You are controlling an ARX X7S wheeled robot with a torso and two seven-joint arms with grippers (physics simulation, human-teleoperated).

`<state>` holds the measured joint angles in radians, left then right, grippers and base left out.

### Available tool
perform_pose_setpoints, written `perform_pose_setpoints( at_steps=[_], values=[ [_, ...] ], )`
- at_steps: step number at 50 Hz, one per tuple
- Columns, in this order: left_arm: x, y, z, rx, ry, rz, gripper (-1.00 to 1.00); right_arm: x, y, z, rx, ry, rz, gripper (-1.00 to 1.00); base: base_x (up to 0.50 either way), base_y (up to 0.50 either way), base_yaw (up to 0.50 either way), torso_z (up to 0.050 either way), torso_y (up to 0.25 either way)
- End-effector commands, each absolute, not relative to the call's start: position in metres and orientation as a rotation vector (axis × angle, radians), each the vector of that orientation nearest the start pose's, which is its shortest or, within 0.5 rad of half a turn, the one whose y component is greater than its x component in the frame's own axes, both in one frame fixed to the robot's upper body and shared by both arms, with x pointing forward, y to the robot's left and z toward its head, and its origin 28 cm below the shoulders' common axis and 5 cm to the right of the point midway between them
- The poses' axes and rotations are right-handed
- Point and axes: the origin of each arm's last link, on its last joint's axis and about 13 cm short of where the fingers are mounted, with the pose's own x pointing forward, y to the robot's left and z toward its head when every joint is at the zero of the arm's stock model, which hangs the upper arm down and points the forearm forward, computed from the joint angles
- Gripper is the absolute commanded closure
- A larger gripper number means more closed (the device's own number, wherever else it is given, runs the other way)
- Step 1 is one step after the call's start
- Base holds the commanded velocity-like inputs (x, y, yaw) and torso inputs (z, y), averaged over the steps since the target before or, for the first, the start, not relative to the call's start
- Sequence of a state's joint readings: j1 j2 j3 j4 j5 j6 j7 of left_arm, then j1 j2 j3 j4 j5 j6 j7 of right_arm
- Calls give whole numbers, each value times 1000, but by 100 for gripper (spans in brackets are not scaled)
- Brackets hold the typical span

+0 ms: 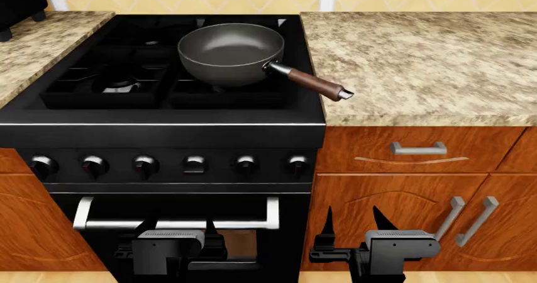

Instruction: Turn on the front right burner of the stove.

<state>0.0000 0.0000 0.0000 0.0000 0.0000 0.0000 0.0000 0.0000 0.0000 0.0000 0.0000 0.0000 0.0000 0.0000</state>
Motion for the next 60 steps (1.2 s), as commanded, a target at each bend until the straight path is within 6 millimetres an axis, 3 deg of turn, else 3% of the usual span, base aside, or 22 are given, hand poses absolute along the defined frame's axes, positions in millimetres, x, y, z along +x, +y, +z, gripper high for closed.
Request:
perform_pose_setpoints(
  at_steps=[1,13,60],
  values=[
    [211,205,13,2,2,0,-100,210,-96,13,-2,3,1,-100,0,0,0,0,0],
    [210,205,13,13,9,4,-100,210,-97,12,-20,12,8,-100,0,0,0,-5,0],
    [209,205,12,14,27,-3,-100,211,-97,10,-32,19,-4,-100,0,0,0,-50,0]
  ],
)
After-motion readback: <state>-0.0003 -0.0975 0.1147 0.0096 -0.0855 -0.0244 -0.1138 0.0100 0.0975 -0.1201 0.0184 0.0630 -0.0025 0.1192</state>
